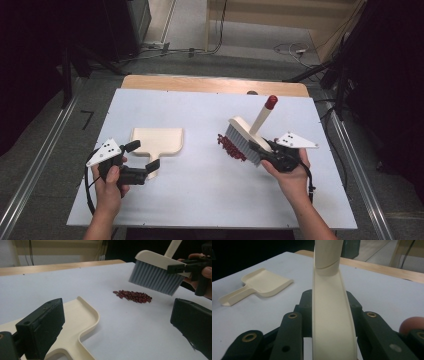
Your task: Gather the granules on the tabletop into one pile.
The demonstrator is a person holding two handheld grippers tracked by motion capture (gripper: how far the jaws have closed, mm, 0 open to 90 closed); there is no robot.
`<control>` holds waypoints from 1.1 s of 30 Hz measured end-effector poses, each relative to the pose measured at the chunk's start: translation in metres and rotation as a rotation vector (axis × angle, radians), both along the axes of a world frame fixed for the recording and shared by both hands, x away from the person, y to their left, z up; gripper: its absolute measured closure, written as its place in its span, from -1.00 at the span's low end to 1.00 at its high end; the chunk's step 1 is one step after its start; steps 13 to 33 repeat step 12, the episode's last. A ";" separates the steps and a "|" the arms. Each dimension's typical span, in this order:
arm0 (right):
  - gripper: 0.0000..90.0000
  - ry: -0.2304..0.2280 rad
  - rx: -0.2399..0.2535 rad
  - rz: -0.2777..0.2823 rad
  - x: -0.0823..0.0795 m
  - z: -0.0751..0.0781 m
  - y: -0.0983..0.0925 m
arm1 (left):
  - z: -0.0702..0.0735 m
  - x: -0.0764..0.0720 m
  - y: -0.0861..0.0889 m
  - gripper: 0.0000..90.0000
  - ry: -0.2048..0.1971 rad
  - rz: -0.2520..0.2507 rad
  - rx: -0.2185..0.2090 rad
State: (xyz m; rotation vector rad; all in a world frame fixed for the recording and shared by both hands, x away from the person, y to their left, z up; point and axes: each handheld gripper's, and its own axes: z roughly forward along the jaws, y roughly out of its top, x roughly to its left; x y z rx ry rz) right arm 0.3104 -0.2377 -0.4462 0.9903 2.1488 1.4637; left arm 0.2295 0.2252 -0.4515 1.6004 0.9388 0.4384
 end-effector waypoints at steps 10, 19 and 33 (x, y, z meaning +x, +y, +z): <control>0.46 0.053 0.029 -0.150 -0.014 -0.009 -0.071 | -0.007 -0.022 0.021 -1.00 -0.007 0.065 -0.002; 0.45 0.081 0.041 -0.175 -0.015 -0.013 -0.079 | -0.009 -0.022 0.025 -1.00 -0.001 0.080 -0.008; 0.45 0.081 0.041 -0.175 -0.015 -0.013 -0.079 | -0.009 -0.022 0.025 -1.00 -0.001 0.080 -0.008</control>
